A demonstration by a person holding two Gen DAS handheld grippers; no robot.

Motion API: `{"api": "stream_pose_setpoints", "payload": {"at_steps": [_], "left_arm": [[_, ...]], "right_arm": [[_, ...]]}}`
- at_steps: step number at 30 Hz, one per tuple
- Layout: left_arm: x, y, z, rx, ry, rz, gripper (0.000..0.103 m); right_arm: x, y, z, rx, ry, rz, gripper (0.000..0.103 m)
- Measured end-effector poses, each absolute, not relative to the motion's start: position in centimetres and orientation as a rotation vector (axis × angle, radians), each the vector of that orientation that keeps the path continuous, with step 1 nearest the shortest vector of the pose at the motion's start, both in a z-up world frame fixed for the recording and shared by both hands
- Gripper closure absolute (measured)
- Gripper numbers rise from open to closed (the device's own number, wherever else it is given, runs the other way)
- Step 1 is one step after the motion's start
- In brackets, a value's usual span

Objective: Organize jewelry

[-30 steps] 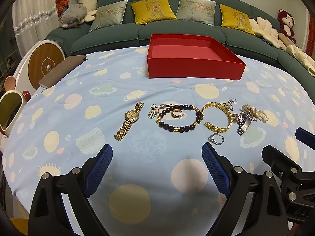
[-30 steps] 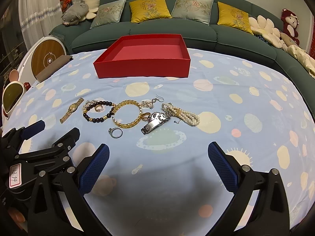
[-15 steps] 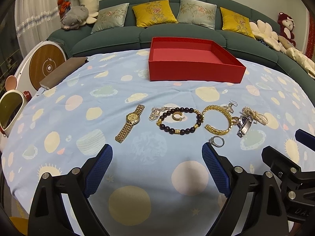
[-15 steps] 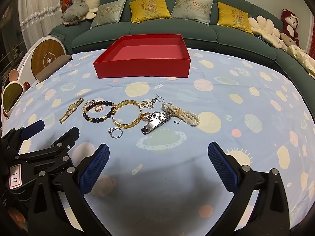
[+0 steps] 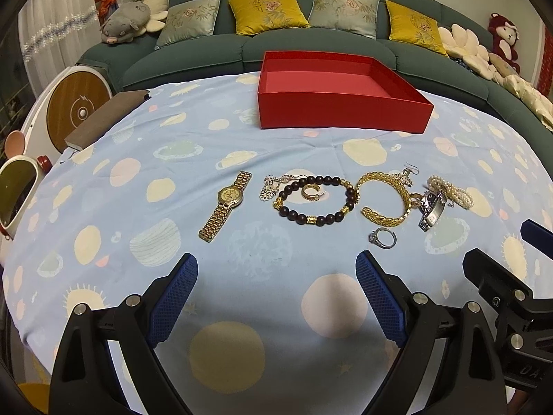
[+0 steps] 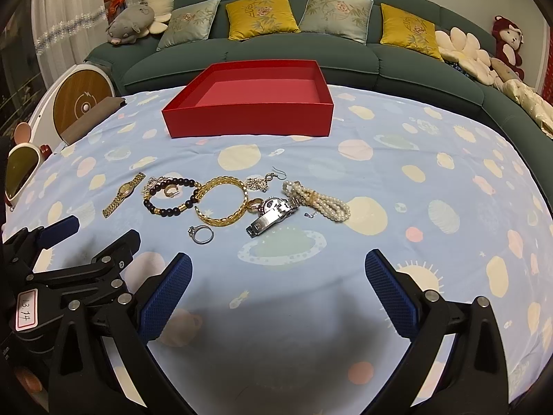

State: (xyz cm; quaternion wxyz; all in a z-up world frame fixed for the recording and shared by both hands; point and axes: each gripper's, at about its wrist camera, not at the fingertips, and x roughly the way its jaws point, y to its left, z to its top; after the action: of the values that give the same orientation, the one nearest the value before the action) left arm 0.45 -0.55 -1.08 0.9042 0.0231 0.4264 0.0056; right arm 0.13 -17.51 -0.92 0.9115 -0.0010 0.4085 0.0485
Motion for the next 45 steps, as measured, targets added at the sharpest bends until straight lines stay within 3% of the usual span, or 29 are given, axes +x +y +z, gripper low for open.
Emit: {"api": "stream_pose_setpoints", "payload": {"at_steps": [15,27,36,45], "left_arm": [[0.2,0.3,-0.8,-0.004,0.830,0.022,0.012],[1.0,3.2,-1.0,-0.042,0.891,0.037,0.012],[1.8,5.6,-1.5,-0.087,0.907,0.046,0.012],[2.6,6.7,-2.0,-0.097,0.916,0.065,0.012]], "right_arm": [[0.2,-17.5,-0.9,-0.001,0.842,0.096,0.005],[2.2,-18.1,-1.9,0.043,0.853,0.073,0.009],[4.3,-17.3,-3.9,0.084,0.923,0.099,0.035],[5.6,-17.3,-4.8,0.145,0.947,0.096,0.043]]}}
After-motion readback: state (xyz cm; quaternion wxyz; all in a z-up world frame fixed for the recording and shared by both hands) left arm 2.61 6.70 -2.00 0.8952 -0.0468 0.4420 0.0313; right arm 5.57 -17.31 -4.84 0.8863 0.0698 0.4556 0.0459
